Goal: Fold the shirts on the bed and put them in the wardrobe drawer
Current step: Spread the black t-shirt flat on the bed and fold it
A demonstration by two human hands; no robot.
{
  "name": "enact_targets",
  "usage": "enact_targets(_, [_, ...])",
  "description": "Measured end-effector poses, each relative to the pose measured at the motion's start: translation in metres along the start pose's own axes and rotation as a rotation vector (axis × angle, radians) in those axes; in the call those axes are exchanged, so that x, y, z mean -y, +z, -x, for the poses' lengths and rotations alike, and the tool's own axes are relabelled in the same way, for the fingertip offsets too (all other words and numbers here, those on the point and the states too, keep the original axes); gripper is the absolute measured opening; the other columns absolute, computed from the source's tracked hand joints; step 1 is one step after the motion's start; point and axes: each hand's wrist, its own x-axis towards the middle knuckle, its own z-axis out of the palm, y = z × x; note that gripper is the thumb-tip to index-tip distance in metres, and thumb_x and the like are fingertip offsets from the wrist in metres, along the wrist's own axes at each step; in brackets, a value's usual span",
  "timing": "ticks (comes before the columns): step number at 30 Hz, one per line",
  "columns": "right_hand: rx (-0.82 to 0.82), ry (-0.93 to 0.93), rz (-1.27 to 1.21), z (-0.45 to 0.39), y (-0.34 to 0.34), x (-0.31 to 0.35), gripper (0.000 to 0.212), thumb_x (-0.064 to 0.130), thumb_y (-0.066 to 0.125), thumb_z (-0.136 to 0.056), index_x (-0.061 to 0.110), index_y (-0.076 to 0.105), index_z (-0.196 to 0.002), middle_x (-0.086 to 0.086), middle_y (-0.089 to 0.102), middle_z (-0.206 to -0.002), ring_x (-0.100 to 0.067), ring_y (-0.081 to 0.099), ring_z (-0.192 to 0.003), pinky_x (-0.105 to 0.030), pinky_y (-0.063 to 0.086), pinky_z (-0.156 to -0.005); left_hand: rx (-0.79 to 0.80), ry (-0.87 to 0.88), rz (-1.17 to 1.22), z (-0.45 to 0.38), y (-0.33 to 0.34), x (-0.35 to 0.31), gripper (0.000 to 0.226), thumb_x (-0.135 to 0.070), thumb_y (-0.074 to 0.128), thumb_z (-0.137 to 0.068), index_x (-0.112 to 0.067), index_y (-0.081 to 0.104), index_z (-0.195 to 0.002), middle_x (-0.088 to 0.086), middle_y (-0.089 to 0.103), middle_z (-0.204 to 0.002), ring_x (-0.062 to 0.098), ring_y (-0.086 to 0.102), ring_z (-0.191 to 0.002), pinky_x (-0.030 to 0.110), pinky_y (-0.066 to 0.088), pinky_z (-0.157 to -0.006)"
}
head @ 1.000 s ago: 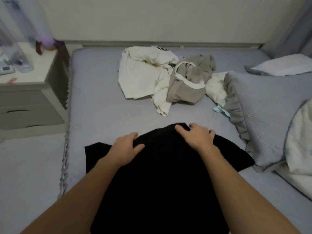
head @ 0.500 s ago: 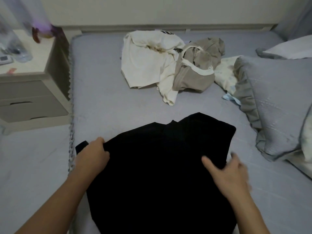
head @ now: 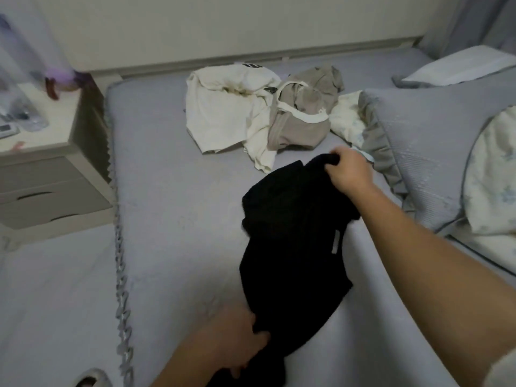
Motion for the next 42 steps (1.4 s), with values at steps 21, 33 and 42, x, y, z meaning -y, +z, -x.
enact_targets(21, [-0.015, 0.411, -0.313, 0.105, 0.038, -0.081, 0.010, 0.016, 0.061, -0.093, 0.007, 0.058, -0.097, -0.020, 0.066, -0.099, -0.033, 0.063, -0.092, -0.027, 0.033, -0.069, -0.628, 0.038, -0.308, -0.053, -0.062, 0.036, 0.041, -0.057, 0.058, -0.073, -0.021, 0.058, -0.094, 0.001, 0.071, -0.085, 0.027, 0.068, -0.089, 0.032, 0.045, -0.083])
enact_targets(33, [0.011, 0.326, -0.117, 0.075, 0.044, -0.029, 0.083, 0.048, 0.066, -0.083, 0.018, 0.026, -0.150, -0.017, 0.031, -0.152, -0.038, 0.031, -0.138, -0.052, 0.022, -0.113, -0.711, -0.201, 0.288, -0.034, -0.092, 0.043, 0.050, -0.054, 0.065, -0.083, -0.023, 0.058, -0.121, 0.000, 0.062, -0.116, 0.021, 0.059, -0.110, 0.035, 0.048, -0.094])
enact_targets(42, [-0.030, 0.386, -0.191, 0.155, 0.060, -0.083, 0.064, 0.057, 0.056, -0.089, 0.014, 0.049, -0.136, -0.010, 0.061, -0.129, -0.032, 0.057, -0.115, -0.044, 0.045, -0.095, -0.761, -0.152, 0.076, -0.106, -0.138, 0.059, 0.063, -0.052, 0.067, -0.084, -0.023, 0.049, -0.137, 0.005, 0.058, -0.134, 0.029, 0.055, -0.121, 0.043, 0.044, -0.101])
